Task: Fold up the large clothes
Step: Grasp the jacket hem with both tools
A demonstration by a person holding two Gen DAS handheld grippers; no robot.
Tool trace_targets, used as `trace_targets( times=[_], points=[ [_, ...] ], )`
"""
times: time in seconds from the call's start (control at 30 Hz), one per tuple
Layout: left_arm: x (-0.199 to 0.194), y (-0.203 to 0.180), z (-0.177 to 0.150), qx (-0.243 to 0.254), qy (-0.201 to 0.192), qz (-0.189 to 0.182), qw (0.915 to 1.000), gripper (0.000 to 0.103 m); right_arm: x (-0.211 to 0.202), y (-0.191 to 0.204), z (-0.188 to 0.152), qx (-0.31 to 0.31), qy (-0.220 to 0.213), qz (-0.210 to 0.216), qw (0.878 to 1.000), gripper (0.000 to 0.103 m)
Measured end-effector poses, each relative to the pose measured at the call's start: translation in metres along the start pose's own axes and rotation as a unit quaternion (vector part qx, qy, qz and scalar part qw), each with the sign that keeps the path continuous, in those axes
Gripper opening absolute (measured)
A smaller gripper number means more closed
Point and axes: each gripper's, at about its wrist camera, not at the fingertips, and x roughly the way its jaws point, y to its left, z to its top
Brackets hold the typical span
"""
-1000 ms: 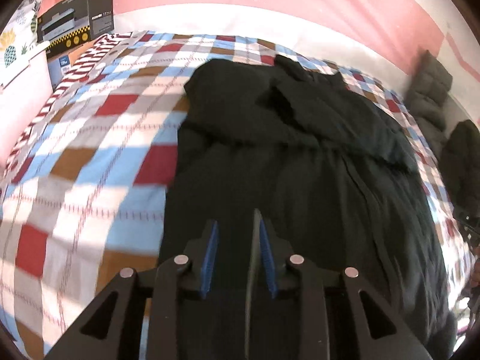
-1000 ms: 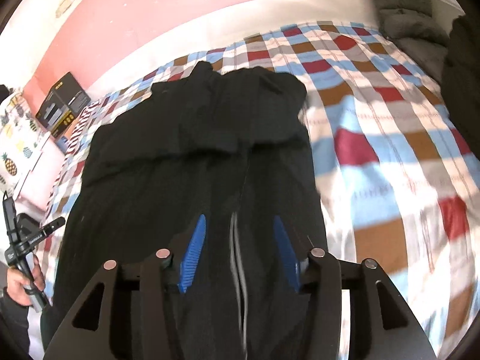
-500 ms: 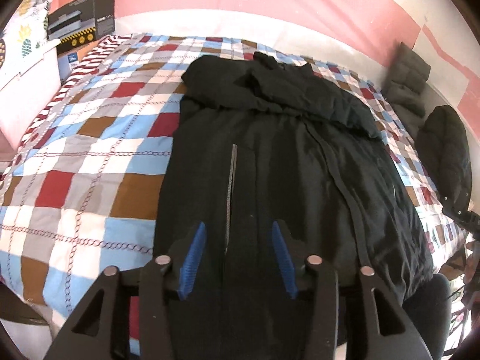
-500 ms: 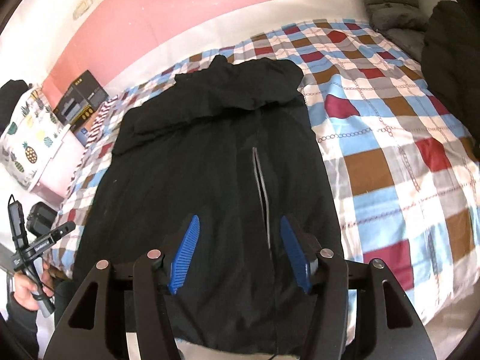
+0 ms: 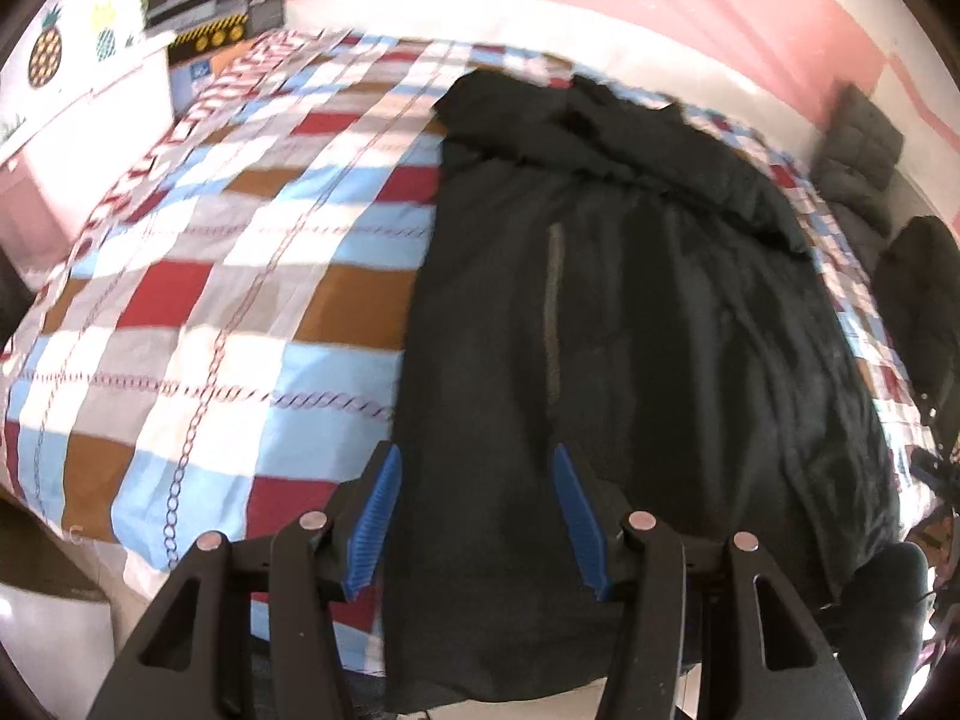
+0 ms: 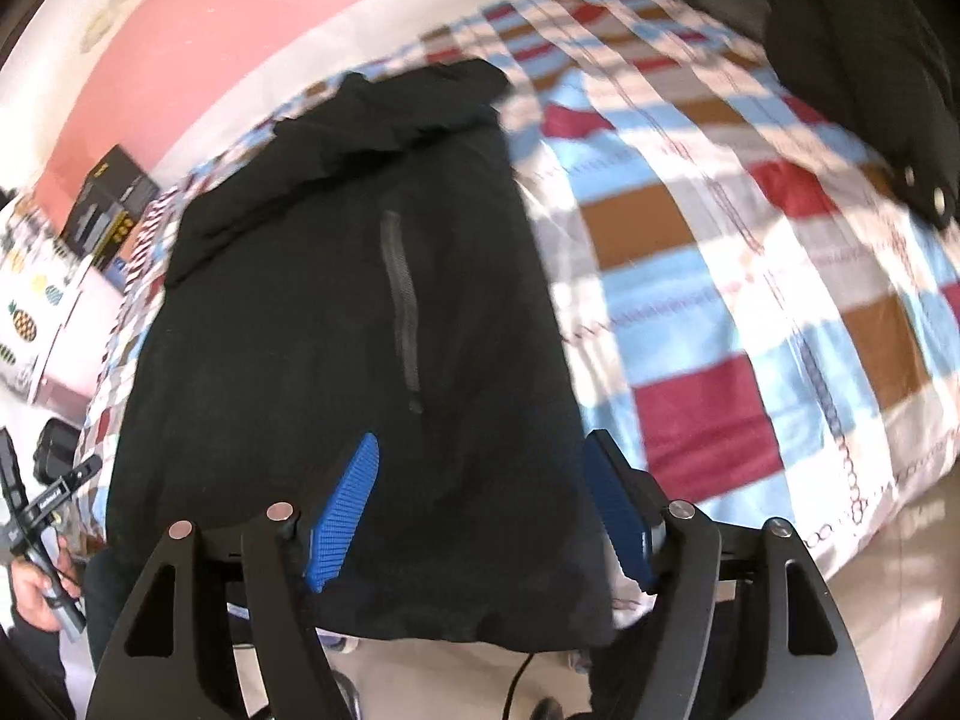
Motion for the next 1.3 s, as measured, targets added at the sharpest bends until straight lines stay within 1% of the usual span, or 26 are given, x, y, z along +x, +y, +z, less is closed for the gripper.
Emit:
trace_targets(
  times=[0.13,0.2,0.27,0.33,0.4,0.43,0.5,0.57,0.7,0.8,0.87,0.93,0.97,1.03,1.07,1.1,1.17,1.27,1.3],
  points=[
    [0.019,0.016,-0.004,-0.026,0.029,0.004,0.9992,0.056,0.015,-0.021,-0.002,0.02,0.028,0.001,0.999,0.071],
    [0.028,0.019,-0.008,-0.035,0.041,0.0,0.9985,0.056,0.025,-0.028,-0.004,0.027,0.046,0.004,0.999,0.071],
    [0.035,0.019,-0.012,-0.043,0.05,-0.013,0.9978,0.057,0.033,-0.032,-0.006,0.033,0.062,0.008,0.998,0.071],
    [0.04,0.018,-0.014,-0.051,0.052,-0.021,0.9971,0.062,0.04,-0.033,-0.009,0.041,0.076,0.031,0.996,0.071],
    [0.04,0.016,-0.016,-0.056,0.051,-0.031,0.9967,0.062,0.044,-0.03,-0.014,0.045,0.091,0.065,0.993,0.071],
    [0.039,0.014,-0.016,-0.056,0.051,-0.036,0.9965,0.062,0.044,-0.026,-0.016,0.039,0.095,0.074,0.992,0.073],
    [0.038,0.012,-0.019,-0.051,0.054,-0.052,0.9959,0.064,0.043,-0.019,-0.021,0.014,0.098,0.071,0.992,0.073],
    [0.038,0.012,-0.022,-0.046,0.056,-0.062,0.9954,0.065,0.042,-0.02,-0.025,0.013,0.106,0.087,0.99,0.074],
    [0.04,0.02,-0.024,-0.069,0.059,-0.088,0.992,0.065,0.047,-0.035,-0.024,0.059,0.111,0.115,0.985,0.074],
    [0.047,0.025,-0.022,-0.089,0.064,-0.101,0.9889,0.067,0.054,-0.042,-0.022,0.092,0.105,0.13,0.982,0.074],
    [0.049,0.025,-0.023,-0.097,0.061,-0.104,0.9879,0.067,0.055,-0.041,-0.021,0.104,0.099,0.136,0.98,0.076],
    [0.046,0.023,-0.023,-0.097,0.057,-0.1,0.9886,0.067,0.052,-0.039,-0.021,0.101,0.102,0.139,0.98,0.076],
    [0.044,0.021,-0.024,-0.092,0.055,-0.097,0.9895,0.067,0.052,-0.036,-0.022,0.093,0.112,0.15,0.978,0.075],
    [0.04,0.017,-0.026,-0.081,0.052,-0.1,0.9904,0.061,0.047,-0.025,-0.027,0.066,0.131,0.178,0.973,0.066],
    [0.038,0.016,-0.026,-0.077,0.051,-0.104,0.9903,0.061,0.046,-0.02,-0.03,0.053,0.138,0.178,0.973,0.06],
    [0.038,0.016,-0.026,-0.077,0.051,-0.108,0.9899,0.061,0.047,-0.018,-0.032,0.046,0.139,0.173,0.974,0.058],
    [0.041,0.019,-0.026,-0.084,0.055,-0.11,0.9889,0.061,0.05,-0.021,-0.032,0.057,0.135,0.174,0.974,0.054],
    [0.049,0.025,-0.024,-0.1,0.06,-0.112,0.9868,0.061,0.056,-0.029,-0.03,0.101,0.122,0.18,0.971,0.054],
    [0.049,0.027,-0.024,-0.106,0.06,-0.114,0.9861,0.059,0.057,-0.03,-0.028,0.109,0.12,0.18,0.97,0.054]
  ],
)
